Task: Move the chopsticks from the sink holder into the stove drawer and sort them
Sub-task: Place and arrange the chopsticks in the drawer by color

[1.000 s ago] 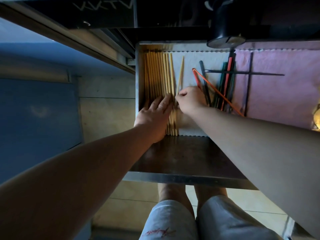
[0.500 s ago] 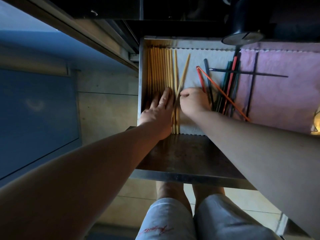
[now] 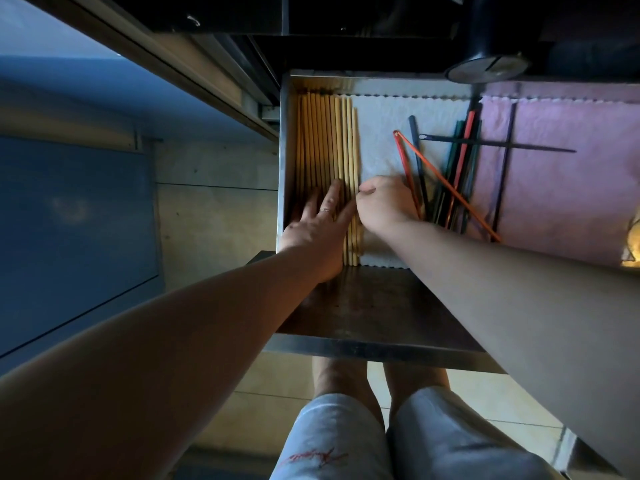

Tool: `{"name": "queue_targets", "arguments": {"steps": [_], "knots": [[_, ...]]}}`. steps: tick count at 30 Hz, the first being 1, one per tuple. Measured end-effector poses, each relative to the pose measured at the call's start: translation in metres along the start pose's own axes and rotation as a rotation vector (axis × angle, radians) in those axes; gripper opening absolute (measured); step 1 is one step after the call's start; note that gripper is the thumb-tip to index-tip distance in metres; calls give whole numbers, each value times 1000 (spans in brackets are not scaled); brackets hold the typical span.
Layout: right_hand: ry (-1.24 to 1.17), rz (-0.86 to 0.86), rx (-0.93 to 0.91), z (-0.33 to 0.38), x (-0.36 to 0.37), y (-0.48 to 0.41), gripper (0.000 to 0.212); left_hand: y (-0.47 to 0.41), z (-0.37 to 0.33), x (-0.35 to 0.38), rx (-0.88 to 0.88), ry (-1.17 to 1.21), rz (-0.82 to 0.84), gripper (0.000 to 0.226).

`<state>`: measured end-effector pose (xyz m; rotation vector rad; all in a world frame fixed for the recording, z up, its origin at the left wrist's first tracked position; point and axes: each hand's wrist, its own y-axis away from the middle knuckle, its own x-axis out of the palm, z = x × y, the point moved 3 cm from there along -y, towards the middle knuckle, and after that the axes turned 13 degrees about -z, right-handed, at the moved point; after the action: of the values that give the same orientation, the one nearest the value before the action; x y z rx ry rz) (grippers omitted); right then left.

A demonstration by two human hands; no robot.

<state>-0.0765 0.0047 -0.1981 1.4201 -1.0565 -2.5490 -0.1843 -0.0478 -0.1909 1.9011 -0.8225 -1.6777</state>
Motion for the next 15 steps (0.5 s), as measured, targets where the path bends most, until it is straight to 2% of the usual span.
{"name": "queue_targets", "arguments": {"steps": [3,15], "knots": [[24,-30,31,-2,2,0,26,0,-2,0,-9,22,1,103],[-41,121,40,-5,4,8,26,3,-2,-3,-82,75,43,89]]}}
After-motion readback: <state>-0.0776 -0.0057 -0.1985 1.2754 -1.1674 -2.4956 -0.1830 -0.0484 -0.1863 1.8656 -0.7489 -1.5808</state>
